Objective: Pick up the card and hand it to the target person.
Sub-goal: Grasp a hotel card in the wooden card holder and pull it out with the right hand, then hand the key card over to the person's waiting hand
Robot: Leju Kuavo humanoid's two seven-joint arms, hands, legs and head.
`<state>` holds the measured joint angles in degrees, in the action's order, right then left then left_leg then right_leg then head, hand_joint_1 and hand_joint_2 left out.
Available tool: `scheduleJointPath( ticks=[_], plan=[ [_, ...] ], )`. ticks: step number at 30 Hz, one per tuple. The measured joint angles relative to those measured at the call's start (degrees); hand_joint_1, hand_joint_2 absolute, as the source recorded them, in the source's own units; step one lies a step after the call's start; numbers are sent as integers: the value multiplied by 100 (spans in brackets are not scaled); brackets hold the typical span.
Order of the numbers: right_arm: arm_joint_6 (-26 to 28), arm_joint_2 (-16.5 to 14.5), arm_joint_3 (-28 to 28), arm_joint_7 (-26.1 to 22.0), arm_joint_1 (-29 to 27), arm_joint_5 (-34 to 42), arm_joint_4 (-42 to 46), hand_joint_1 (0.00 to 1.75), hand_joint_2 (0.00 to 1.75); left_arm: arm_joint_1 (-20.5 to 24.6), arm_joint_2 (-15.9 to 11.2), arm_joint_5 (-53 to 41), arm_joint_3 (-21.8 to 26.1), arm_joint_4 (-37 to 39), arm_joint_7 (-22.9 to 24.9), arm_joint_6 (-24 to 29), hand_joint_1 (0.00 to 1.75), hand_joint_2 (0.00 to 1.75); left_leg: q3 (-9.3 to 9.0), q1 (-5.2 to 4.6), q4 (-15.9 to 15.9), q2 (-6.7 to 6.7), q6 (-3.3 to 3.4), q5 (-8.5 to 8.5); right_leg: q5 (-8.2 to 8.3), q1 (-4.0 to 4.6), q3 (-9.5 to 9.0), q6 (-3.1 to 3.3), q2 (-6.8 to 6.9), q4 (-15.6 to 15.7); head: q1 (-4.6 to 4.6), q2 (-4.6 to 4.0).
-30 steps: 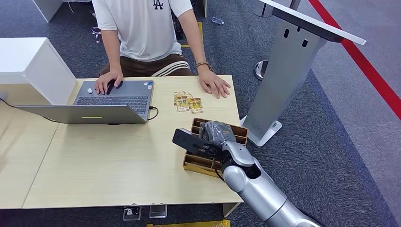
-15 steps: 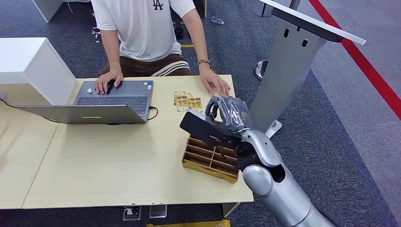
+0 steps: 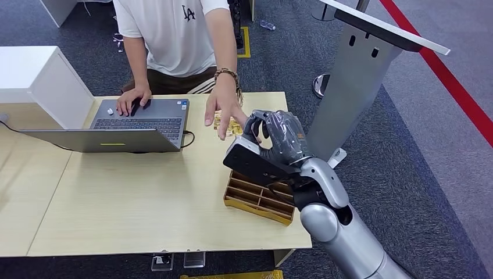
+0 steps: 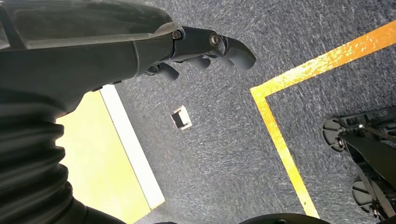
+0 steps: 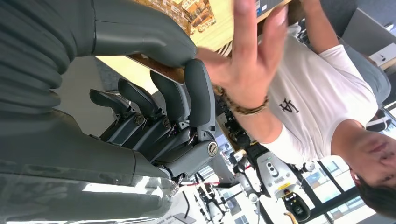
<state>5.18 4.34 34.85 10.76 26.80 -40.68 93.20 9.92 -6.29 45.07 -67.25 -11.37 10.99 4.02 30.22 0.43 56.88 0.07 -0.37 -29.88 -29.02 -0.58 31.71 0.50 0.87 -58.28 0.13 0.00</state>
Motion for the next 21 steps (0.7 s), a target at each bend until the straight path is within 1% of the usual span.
scheduleJointPath(
  ticks=[14,15,17,18,19,21],
  plan=[
    [87,-192,127,-146,165,55,-479,175,175,-24,4,57,5,0,0,5,0,175,1,0,0,-1,0,0,0,0,1,0,1,-1,1,0],
    [88,-198,131,-147,176,64,-497,167,175,-28,4,58,6,0,0,8,0,175,1,0,0,-1,0,0,0,0,1,0,1,-1,1,0],
    [91,-209,135,-147,190,83,-532,95,175,-35,5,59,7,0,0,14,0,175,1,0,0,-1,0,0,0,0,1,0,1,-1,1,0],
    [94,-215,137,-147,194,89,-550,51,175,-37,6,59,7,0,0,19,0,131,1,0,0,-1,0,0,0,0,1,0,1,-1,1,0],
    [97,-220,139,-147,197,95,-567,16,175,-39,6,59,7,0,0,24,0,87,1,0,0,-1,0,0,0,0,1,0,1,-1,1,0],
    [109,-231,143,-148,199,96,-599,0,175,-45,6,61,7,0,0,42,0,0,1,0,0,-1,0,0,0,0,1,0,1,-1,0,0]
  ],
)
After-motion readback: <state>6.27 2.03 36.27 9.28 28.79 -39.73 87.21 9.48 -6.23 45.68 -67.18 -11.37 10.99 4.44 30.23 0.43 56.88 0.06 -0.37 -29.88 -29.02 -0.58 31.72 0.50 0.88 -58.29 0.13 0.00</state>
